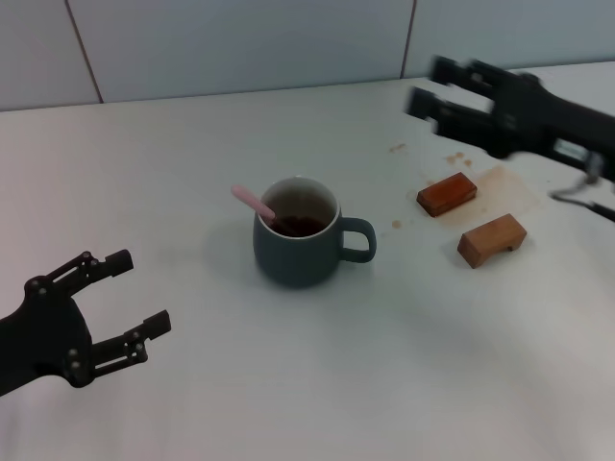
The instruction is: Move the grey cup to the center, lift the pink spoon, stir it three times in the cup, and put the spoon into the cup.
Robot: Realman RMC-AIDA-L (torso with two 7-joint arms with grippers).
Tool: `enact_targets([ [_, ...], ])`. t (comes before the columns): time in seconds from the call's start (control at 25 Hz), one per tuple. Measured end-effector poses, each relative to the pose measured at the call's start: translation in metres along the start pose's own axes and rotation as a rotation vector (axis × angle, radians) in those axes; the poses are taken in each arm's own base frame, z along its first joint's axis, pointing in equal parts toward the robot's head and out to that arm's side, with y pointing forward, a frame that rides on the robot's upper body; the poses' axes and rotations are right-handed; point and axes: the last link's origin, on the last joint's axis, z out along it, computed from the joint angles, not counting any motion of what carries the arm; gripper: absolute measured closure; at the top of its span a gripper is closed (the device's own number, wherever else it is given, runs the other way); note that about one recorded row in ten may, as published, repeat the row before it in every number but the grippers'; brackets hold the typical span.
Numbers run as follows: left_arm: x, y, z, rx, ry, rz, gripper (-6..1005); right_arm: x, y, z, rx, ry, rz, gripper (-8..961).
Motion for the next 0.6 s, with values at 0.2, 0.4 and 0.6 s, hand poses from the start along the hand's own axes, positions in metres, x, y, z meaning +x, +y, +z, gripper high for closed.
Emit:
enact_targets([
  [0.2,0.001,-0.001,-0.002,-0.003,-0.003,-0.025,136,0.03,-0.002,-0.029,0.008,0.124,-0.048,211],
  [0.4,0.004,-0.004,0.0,-0.031,-0.019,-0.067,137,0.051,0.007,-0.041,-0.075,0.288,-0.093,149],
  [0.6,0.009,-0.01,0.001,-0.06,-0.041,-0.121,137,0.053,0.009,-0.046,-0.106,0.348,-0.108,123],
])
